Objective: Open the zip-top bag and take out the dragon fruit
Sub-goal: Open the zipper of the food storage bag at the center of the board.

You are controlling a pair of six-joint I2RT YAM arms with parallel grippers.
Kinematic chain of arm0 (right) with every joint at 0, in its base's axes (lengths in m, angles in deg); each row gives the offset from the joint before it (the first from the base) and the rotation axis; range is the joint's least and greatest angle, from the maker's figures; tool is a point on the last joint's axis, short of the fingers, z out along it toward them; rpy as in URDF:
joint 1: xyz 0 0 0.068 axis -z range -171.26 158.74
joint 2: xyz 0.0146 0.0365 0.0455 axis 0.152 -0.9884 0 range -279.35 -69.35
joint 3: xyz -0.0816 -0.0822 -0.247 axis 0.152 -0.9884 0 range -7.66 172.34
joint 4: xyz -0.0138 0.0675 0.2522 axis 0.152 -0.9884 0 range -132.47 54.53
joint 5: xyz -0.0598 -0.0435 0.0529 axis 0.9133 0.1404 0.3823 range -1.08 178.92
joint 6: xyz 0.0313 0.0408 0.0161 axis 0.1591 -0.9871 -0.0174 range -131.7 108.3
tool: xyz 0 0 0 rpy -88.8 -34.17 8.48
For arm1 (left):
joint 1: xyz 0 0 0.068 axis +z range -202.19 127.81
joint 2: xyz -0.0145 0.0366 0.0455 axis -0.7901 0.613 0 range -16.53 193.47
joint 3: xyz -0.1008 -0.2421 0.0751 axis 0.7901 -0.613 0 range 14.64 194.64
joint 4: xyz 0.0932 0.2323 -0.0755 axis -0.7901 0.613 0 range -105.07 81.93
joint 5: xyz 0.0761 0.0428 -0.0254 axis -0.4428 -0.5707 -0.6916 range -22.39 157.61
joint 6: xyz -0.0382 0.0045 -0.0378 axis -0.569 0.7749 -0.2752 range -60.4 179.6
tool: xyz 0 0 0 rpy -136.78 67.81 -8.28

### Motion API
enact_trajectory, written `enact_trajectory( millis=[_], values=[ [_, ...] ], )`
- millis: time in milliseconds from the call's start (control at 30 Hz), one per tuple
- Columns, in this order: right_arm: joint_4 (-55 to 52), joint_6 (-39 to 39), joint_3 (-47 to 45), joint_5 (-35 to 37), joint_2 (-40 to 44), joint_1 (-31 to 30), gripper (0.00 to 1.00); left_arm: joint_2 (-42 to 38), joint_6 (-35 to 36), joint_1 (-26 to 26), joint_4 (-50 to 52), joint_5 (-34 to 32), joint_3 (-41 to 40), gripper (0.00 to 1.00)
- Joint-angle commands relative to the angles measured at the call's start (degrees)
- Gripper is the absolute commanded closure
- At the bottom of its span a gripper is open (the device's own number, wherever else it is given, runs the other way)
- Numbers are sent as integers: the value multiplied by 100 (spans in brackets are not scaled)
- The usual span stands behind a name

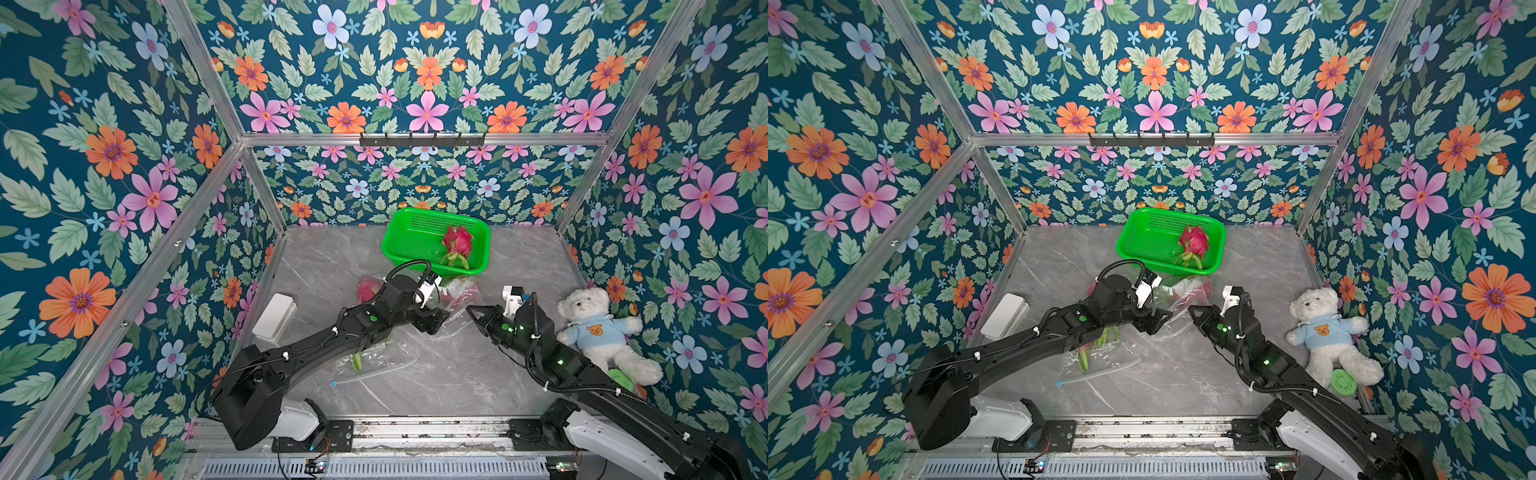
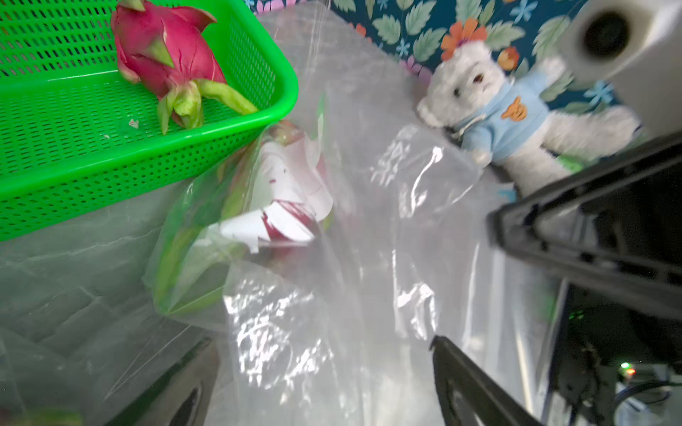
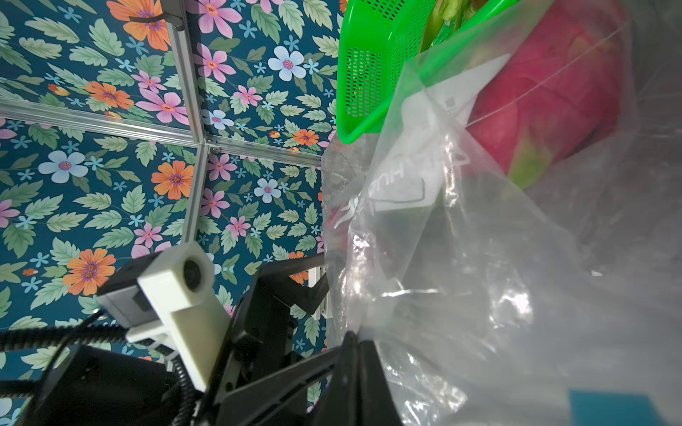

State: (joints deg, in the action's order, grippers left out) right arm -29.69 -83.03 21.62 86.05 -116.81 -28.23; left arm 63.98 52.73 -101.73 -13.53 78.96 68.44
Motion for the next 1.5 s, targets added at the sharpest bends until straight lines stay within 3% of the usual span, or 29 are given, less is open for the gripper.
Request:
enact_trajectory(
  millis=[0,667,833,933,1100,1133,1267,1467],
  values=[
    [-60,102,34,-11,0,5,100,60,611,-71,124,-300,123,9],
    [-26,229,135,-33,-185,40,100,481,697,-571,93,123,675,11],
    [-45,236,148,-20,-100,34,100,759,764,-605,101,104,844,15],
    [-104,280,157,-28,-21,34,100,889,784,-618,79,104,928,31],
    [-642,504,210,-212,342,47,100,911,745,-618,-38,121,1065,92],
    [-779,527,210,-302,439,47,100,901,719,-614,-40,106,1113,100],
    [-1280,485,124,-571,891,39,100,930,620,-609,43,158,1397,100],
    [-898,431,-81,-477,721,38,100,1152,225,-619,74,809,1677,100]
  ],
)
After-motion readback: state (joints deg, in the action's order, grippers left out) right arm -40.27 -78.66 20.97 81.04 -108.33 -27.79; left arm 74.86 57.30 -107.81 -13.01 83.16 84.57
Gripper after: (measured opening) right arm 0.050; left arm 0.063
